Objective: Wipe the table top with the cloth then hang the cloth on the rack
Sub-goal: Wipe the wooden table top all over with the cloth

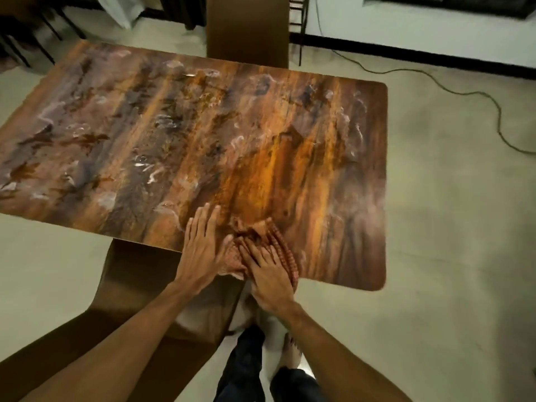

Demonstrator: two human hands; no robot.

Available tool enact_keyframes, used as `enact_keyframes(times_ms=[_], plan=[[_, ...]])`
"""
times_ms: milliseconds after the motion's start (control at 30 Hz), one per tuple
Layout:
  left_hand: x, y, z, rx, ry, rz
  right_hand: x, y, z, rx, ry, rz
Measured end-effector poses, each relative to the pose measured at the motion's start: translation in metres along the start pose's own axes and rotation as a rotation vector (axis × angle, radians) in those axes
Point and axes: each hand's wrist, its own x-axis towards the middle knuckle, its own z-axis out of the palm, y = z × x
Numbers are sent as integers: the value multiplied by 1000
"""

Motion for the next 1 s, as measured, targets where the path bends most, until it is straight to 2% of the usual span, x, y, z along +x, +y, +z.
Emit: enact_keyframes(times_ms=[133, 233, 267, 400, 433, 567, 633, 700, 800, 867, 933, 1000], plan=[[-16, 34, 11, -12, -11, 36, -67, 95, -22, -51, 218, 305], [-25, 54, 20, -15, -32, 66, -60, 108, -38, 12, 250, 488], [-27, 61, 23, -7, -37, 85, -51, 98, -37, 24, 223, 448], [-23, 72, 23, 21, -40, 112, -36, 63, -27, -22, -13, -58], [-19, 73, 20, 20, -34, 111, -39, 72, -32, -48, -19, -74], [-1, 69, 13, -5, 1, 89, -42, 136, -57, -143, 144, 285], [12, 64, 16, -20, 3, 72, -22, 142, -67, -156, 143, 369], [26, 61, 21, -34, -6, 51, 14, 123, -65, -140, 57, 347], [52, 54, 25, -53, -2, 24, 52, 91, -59, -220, -31, 85], [76, 42, 24, -75, 4, -8, 69, 107, -67, -276, -41, -10], [97, 28, 23, -112, 22, -54, 88, 142, -84, -303, 1, 127], [116, 16, 23, -112, 40, -78, 115, 166, -103, -277, 50, 351]])
